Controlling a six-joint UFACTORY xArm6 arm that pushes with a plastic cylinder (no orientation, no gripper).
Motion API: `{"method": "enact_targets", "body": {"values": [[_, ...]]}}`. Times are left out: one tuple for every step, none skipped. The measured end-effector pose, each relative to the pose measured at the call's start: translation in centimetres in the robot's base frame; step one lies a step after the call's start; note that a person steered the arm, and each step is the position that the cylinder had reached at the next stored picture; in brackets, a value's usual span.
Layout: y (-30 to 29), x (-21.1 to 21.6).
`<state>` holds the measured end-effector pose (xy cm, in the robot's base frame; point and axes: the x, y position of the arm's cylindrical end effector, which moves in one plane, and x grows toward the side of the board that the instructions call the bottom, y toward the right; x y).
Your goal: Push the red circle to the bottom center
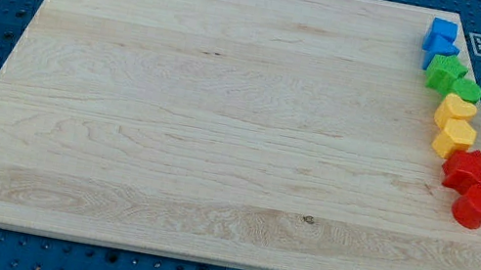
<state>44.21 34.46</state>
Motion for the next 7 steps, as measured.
{"method": "enact_targets", "body": {"values": [[-0.2, 5.8], [-0.9, 10.3], [-0.9, 10.3], [-1.0, 10.1], [-2.5, 8.1], [-2.6, 8.1], [-5.0, 9.7]]}}
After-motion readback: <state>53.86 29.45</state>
